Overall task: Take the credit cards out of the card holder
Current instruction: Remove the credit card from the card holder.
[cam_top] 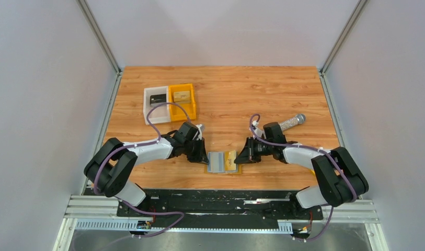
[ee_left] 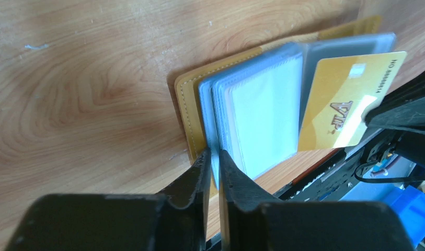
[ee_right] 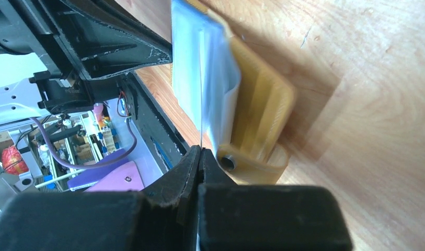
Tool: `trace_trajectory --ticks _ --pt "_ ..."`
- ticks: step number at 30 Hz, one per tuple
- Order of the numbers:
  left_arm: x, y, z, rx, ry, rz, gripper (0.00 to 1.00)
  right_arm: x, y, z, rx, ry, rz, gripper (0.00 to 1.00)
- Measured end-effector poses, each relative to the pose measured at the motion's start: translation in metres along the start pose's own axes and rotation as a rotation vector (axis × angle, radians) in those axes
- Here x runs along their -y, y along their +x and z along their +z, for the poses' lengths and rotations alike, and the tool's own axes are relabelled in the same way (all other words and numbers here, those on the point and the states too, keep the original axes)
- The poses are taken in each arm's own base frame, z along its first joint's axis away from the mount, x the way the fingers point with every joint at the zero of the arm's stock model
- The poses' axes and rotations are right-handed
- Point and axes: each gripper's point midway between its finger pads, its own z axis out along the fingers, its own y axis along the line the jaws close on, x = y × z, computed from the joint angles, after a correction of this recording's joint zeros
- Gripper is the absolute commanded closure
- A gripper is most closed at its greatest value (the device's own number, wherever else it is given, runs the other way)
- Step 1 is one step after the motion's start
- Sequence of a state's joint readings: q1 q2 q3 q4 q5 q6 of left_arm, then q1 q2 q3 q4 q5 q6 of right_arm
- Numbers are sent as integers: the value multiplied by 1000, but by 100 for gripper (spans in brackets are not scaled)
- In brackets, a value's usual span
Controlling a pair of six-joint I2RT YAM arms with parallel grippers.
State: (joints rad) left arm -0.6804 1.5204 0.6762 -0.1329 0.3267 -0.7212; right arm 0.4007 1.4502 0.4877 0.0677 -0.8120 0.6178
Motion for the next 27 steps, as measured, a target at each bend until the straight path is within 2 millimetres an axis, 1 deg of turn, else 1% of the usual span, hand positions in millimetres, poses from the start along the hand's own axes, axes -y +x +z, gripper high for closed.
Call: trace_trajectory --ticks 5,8,12,17,22,27 --pt "-1 6 -6 -29 -17 -5 66 -5 0 -10 8 11 -19 100" --pt "7 0 -15 -28 -16 5 59 -10 -4 -15 19 15 -43 100" --pt "30 -18 -31 13 26 42 54 -20 -9 -20 25 -1 -92 100" --pt "62 -37 -51 42 116 115 50 -37 -4 -26 3 -71 -142 100" --pt "86 -43 -65 31 204 203 45 -56 5 -29 -41 -164 -189 100" --pt "102 -38 -80 6 285 276 44 -80 17 -31 -78 -264 -276 100"
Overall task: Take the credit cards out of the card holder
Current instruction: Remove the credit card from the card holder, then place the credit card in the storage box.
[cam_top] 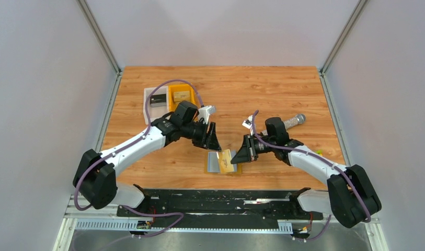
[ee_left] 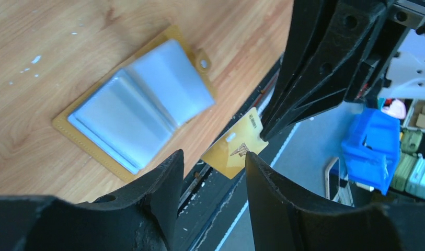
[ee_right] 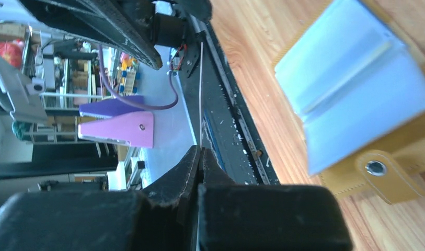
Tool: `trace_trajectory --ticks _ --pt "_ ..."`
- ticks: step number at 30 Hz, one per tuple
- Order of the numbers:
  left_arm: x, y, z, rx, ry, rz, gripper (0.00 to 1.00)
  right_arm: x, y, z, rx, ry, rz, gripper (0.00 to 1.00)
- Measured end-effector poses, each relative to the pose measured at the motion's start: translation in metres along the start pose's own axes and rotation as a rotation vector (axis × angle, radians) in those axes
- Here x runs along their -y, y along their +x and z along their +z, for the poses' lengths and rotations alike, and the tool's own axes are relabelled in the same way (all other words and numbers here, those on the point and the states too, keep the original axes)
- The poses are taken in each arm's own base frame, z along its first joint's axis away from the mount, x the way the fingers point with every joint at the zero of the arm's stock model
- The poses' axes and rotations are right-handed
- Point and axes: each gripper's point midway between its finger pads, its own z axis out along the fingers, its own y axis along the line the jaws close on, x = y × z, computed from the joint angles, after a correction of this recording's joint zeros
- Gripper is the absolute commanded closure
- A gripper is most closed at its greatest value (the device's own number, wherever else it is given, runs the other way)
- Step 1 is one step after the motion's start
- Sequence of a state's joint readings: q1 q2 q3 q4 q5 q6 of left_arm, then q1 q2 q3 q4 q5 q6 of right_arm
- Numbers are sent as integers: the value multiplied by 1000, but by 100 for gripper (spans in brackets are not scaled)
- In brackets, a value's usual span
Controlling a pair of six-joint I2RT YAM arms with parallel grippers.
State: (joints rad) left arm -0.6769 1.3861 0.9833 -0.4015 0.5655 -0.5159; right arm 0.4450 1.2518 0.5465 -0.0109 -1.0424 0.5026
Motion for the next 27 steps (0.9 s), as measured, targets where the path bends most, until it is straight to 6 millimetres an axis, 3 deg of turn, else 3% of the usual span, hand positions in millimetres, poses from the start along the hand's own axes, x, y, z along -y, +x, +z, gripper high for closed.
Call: trace_trajectory --ticks 7,16,18,25,27 --pt "23 6 -10 -35 120 49 47 -24 6 1 -30 -84 -78 100" --pt "37 22 -15 -69 238 61 56 -31 9 1 -42 -110 -100 100" --pt "37 24 -15 -75 248 58 61 -31 10 2 -44 -113 -102 100" --pt "39 30 -13 -86 279 44 97 -33 11 2 -51 -121 -105 100" --pt "40 29 -13 -85 287 43 100 -33 11 2 -51 -120 -105 99"
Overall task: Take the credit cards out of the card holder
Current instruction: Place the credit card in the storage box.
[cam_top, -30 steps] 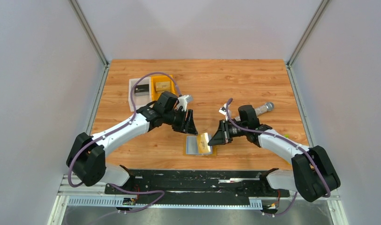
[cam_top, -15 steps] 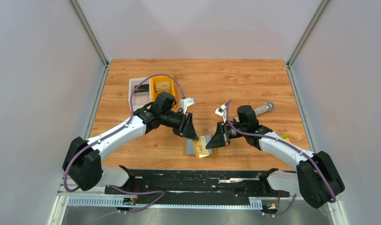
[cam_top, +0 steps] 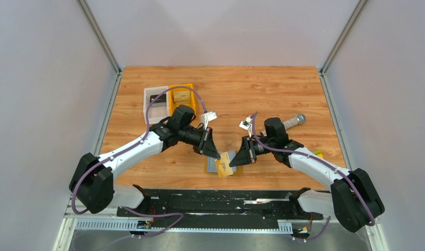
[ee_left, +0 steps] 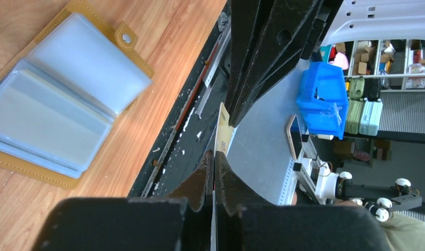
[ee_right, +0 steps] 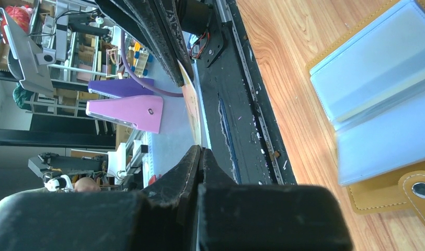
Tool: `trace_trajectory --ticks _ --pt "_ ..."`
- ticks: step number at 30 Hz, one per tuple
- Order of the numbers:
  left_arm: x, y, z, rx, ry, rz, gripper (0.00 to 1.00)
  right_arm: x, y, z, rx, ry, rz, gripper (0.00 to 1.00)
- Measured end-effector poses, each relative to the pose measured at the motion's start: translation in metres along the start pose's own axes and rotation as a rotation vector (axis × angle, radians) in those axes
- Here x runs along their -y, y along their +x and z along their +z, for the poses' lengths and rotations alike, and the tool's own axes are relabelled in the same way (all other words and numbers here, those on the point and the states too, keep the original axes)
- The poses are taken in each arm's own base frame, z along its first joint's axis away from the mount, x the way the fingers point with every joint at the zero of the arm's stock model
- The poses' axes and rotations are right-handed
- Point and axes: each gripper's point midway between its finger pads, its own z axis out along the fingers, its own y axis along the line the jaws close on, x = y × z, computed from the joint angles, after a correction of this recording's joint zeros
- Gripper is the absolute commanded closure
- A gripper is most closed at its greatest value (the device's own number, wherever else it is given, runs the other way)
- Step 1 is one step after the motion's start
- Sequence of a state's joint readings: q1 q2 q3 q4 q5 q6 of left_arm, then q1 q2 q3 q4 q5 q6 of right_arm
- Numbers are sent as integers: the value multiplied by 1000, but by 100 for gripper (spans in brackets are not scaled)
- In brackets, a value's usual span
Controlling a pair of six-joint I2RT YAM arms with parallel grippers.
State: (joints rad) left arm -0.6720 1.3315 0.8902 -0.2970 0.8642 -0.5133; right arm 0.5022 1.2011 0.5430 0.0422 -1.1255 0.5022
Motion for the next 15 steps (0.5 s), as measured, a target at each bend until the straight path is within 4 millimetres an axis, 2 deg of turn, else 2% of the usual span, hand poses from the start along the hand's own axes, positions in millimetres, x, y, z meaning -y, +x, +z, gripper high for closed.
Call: trace_trajectory --ticks 4,8,12,15 --pt "0 -1 0 4 -2 -7 100 1 -1 0 4 7 0 86" --pt "-3 -4 -1 18 -13 -16 100 6 -4 0 21 34 4 62" --pt "-11 -11 -5 49 -43 -33 100 9 -8 -1 51 88 17 50" --pt "-24 -24 -15 106 -89 -58 100 6 -14 -5 90 123 8 40"
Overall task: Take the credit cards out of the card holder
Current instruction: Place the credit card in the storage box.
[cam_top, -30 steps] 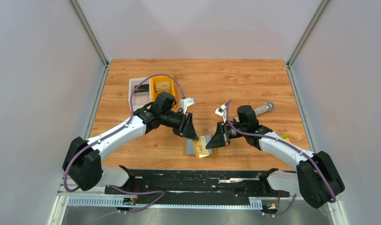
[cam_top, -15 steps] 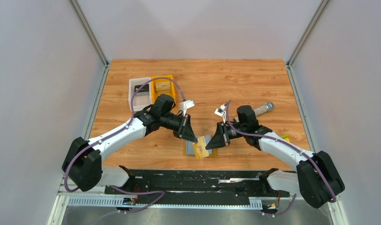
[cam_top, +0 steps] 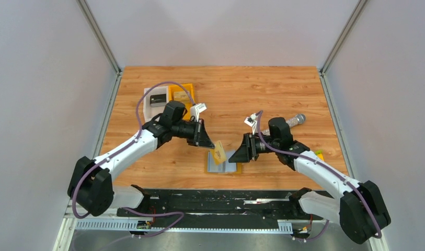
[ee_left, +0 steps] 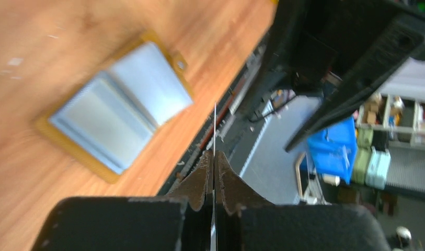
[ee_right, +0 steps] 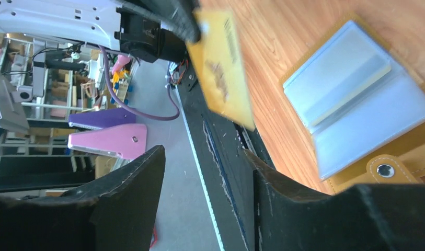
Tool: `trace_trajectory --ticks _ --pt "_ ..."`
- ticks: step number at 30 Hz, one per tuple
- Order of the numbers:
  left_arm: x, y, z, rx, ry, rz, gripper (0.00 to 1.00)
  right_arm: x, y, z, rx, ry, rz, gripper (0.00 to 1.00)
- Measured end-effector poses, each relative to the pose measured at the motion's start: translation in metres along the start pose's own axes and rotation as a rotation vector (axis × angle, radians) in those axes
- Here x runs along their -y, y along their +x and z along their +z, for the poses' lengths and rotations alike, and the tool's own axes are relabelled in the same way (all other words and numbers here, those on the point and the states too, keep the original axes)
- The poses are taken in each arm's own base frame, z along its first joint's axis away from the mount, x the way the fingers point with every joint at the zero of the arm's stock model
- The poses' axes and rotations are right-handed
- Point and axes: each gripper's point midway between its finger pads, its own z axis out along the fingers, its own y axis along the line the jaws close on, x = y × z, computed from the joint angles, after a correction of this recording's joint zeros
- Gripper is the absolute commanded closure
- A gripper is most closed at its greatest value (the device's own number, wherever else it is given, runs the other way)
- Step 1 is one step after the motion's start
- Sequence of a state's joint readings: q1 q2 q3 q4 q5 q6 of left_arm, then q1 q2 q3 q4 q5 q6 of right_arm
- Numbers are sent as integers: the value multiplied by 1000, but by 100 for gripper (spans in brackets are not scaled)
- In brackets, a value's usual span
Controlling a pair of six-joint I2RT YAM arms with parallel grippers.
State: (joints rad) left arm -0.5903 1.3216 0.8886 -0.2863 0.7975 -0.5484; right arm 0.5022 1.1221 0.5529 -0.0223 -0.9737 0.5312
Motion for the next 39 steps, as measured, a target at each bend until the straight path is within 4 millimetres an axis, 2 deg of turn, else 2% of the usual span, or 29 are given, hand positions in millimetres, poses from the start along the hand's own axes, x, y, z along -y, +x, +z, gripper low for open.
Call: trace_trajectory --ticks 3,7,13,18,22,25,31,39 --pt "-14 -20 -16 94 -68 -22 100 -10 -9 -5 48 11 -26 31" --pt "-39 -52 -47 262 -194 -68 100 -23 -21 -12 106 15 -64 17" --pt "-91 -92 -94 500 -441 -186 100 -24 -27 -14 137 36 -63 2" --pt "-126 -131 -136 723 -635 -252 100 -22 -29 -14 147 49 -54 0" --pt "-151 -156 -157 870 -748 -263 100 -19 -30 -13 154 59 -49 0" --pt "-170 -179 -160 921 -785 -262 100 -14 -30 -10 145 66 -37 0" --pt "-203 -221 -152 955 -799 -246 100 -1 -28 -2 109 79 11 0" --pt "-238 -246 -135 940 -819 -224 100 -1 -37 2 107 67 0 0"
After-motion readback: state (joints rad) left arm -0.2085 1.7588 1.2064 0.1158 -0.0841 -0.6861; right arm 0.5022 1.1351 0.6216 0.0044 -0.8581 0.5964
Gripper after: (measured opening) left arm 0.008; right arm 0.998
